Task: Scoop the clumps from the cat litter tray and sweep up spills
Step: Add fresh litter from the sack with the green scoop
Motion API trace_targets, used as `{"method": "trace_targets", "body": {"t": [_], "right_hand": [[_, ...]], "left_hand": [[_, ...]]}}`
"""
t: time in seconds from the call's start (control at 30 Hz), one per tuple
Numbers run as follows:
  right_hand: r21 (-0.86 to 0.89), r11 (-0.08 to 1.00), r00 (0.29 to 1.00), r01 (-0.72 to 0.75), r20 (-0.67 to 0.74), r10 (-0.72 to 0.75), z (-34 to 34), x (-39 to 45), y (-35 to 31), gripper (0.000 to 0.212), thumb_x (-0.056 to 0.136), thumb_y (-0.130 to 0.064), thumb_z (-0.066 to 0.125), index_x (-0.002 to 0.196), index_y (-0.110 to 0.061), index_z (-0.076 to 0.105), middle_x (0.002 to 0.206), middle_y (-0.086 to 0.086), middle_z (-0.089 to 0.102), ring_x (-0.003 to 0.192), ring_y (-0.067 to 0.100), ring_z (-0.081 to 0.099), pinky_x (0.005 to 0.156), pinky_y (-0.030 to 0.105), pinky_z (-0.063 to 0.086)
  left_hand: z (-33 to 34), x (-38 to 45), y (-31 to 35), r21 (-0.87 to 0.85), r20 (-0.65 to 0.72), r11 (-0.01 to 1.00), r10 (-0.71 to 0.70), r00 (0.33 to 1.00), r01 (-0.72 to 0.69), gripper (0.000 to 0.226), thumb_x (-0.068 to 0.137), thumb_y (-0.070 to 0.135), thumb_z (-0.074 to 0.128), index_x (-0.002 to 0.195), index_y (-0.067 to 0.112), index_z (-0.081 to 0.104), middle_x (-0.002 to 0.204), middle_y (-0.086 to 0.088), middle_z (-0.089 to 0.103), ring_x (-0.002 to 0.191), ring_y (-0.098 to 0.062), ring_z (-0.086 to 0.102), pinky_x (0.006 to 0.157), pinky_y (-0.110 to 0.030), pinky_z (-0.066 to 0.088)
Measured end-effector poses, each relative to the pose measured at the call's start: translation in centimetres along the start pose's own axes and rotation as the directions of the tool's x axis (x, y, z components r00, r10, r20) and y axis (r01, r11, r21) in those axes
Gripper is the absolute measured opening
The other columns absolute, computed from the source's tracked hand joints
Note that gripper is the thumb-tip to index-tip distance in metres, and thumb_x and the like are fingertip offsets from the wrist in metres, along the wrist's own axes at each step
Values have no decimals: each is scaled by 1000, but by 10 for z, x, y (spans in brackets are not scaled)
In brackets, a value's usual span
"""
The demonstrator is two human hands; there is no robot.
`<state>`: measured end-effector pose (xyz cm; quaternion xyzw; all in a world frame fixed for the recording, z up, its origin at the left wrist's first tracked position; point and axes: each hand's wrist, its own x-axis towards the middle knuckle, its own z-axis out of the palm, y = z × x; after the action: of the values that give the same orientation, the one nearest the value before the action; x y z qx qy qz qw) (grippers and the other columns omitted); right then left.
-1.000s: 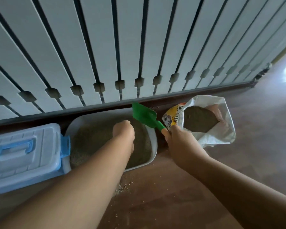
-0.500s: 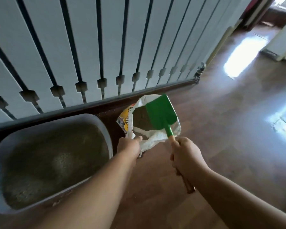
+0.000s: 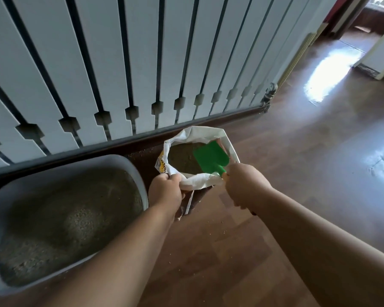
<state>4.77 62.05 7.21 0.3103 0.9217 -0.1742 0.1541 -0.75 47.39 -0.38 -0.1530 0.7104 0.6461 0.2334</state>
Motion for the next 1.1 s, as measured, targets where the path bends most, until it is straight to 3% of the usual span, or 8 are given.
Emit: {"method": "trace_targets", "body": {"t": [0.13,0.3,0.4,0.6,0.7,0.77,0.93,1.1], "right_hand": [[-407,908,994,94,-5,-105,0,11,-25,27,95,-7,56,121,-10,64,112,8,66,104,30,65,76,36,50],[-473,862,980,181,163,-116,3,42,-46,25,95,-12,64,120,-11,66,90,2,56,108,27,63,89,38,52],[-461,855,963,238,226,-146,14,62,-50,20,94,-12,64,113,-9,66,91,4,58,98,27,62,90,37,52],[-119,981,981,155,138,-138,55,83,-20,23,95,-18,51,102,-3,68,82,9,61,80,29,67,62,32,49],[151,987,972,50,222,-83,60,77,-9,28,98,-25,51,101,-3,69,70,7,63,52,18,59,41,25,45],[273,962,970,-3,236,-64,60,68,-8,32,100,-28,50,103,-3,69,65,5,60,44,14,53,36,22,42],[488,810,924,-325,348,161,56,50,4,45,97,-42,54,100,1,68,49,5,51,32,17,39,40,18,30],[588,794,978,-156,205,40,49,32,29,28,89,-42,60,88,-15,71,65,9,58,52,25,48,55,37,38]], "left_hand": [[-10,-2,5,69,68,998,-13,998,8,17,92,23,57,86,14,70,89,-10,73,80,-28,74,79,-50,62],[-28,-1,7,119,206,993,-42,978,17,15,97,22,58,96,13,71,89,-7,78,82,-21,77,86,-41,58],[-34,3,8,157,230,988,-49,972,12,15,98,25,59,101,15,70,93,-6,78,84,-19,77,88,-41,58],[-34,9,0,353,107,935,0,994,-38,52,68,54,63,96,11,72,90,-14,74,88,-34,71,84,-55,58],[-32,5,5,410,13,911,52,999,-53,41,84,43,65,117,20,64,106,-2,69,87,-20,64,72,-38,55],[-27,7,7,463,-48,882,122,991,-86,50,94,33,63,140,20,48,126,0,61,89,-11,54,60,-24,42],[-8,-2,11,469,-51,837,345,937,-283,63,95,21,60,153,17,33,148,-3,44,125,-17,51,87,-21,40],[5,-4,5,467,7,815,386,922,-345,65,93,17,55,153,20,33,151,-1,42,136,-19,45,108,-34,43]]}}
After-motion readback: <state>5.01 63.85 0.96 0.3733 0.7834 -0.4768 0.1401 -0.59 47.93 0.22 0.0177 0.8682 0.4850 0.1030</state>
